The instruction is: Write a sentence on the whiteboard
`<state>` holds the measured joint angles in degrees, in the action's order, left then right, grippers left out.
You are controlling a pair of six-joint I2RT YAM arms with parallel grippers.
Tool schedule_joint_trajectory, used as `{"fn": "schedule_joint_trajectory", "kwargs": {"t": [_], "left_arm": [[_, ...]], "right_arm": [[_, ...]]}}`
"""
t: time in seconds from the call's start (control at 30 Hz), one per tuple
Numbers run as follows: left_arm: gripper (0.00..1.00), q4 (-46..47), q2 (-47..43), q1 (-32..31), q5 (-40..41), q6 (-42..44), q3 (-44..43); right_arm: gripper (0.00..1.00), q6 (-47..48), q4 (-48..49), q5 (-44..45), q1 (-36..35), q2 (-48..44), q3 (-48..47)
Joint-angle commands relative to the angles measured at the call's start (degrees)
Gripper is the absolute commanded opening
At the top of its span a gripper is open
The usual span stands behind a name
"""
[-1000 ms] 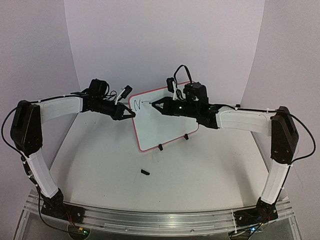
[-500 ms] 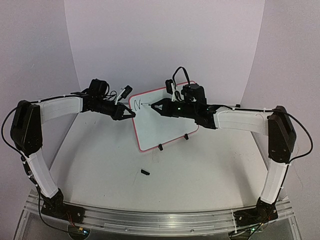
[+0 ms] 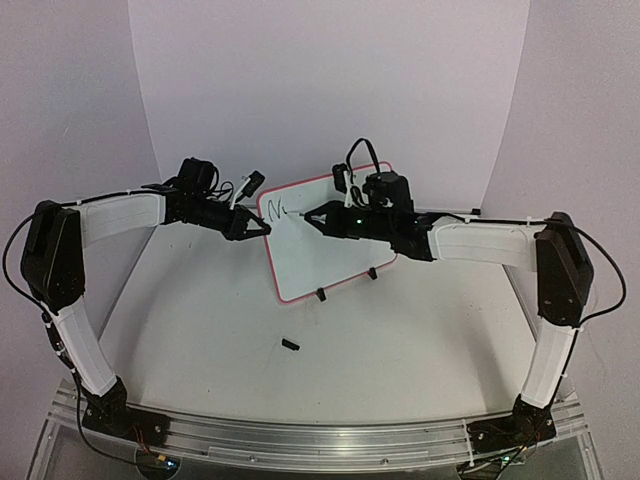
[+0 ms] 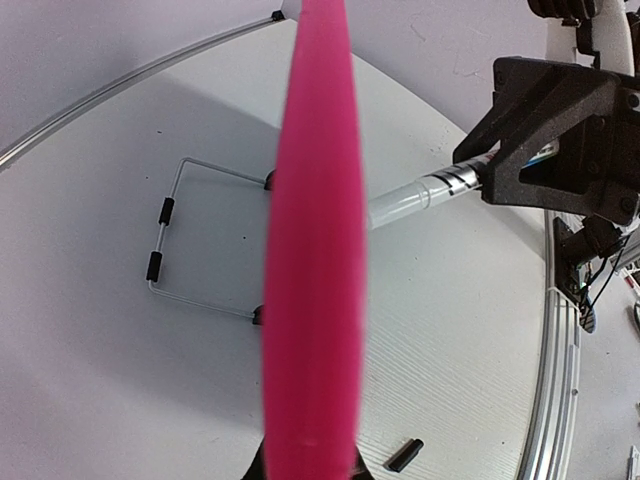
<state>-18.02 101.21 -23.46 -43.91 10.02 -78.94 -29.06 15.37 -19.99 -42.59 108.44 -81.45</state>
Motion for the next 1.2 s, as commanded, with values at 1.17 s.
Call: {"fn": "schedule_joint_trajectory", "kwargs": {"t": [1.17], "left_arm": [[0.0, -5.36, -1.45, -1.59, -0.64, 0.79, -0.08]], "right_arm": [[0.0, -1.52, 1.91, -1.37, 1.18, 1.6, -4.81]]}}
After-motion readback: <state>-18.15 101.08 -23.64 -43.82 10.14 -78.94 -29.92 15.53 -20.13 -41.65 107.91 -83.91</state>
